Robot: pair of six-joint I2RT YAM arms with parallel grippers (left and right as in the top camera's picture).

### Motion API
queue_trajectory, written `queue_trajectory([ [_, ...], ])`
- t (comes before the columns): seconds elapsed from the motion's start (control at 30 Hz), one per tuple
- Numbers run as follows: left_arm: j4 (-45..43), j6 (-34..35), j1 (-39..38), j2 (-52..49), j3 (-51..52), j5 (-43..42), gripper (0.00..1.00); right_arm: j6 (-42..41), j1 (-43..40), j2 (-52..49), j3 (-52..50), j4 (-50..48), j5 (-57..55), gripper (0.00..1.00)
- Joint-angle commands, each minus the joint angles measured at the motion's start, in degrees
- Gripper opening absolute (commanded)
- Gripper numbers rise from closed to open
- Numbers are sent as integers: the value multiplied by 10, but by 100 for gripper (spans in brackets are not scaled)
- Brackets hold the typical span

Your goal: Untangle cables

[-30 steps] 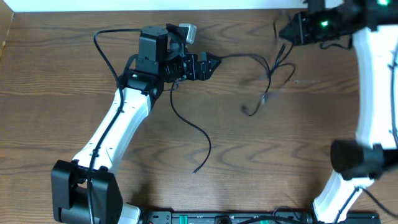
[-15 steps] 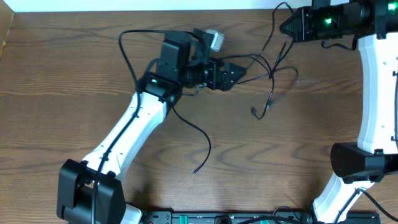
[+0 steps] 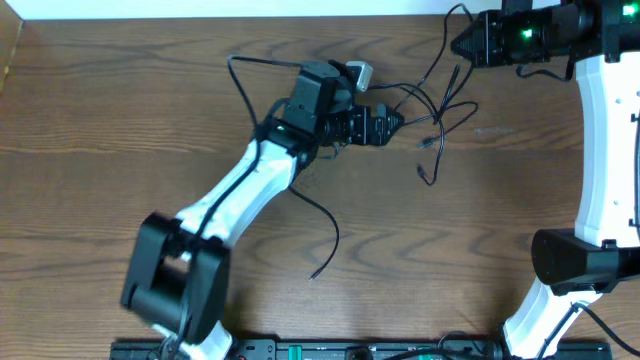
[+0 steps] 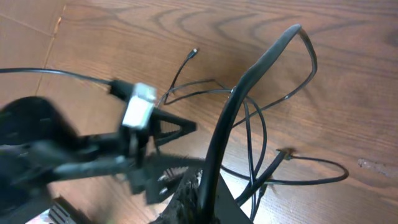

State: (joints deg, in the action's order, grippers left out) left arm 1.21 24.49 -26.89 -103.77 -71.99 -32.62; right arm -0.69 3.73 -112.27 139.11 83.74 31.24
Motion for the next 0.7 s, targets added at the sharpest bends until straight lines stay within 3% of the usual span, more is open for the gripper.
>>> queue_trajectory([
  [0.0,-57,50,2,-30,-13,-44,95,-5,5,1,2,1,1,1],
  [0.17,-68,-120,-4,-40,-13,-74,96,-5,5,1,2,6,-12,1],
  [0.37,-35,-277,-15,-40,-13,-75,96,-5,5,1,2,11,-13,1],
  [0.67,-31,-369,-32,-42,-13,-75,96,-6,5,1,2,14,-13,1],
])
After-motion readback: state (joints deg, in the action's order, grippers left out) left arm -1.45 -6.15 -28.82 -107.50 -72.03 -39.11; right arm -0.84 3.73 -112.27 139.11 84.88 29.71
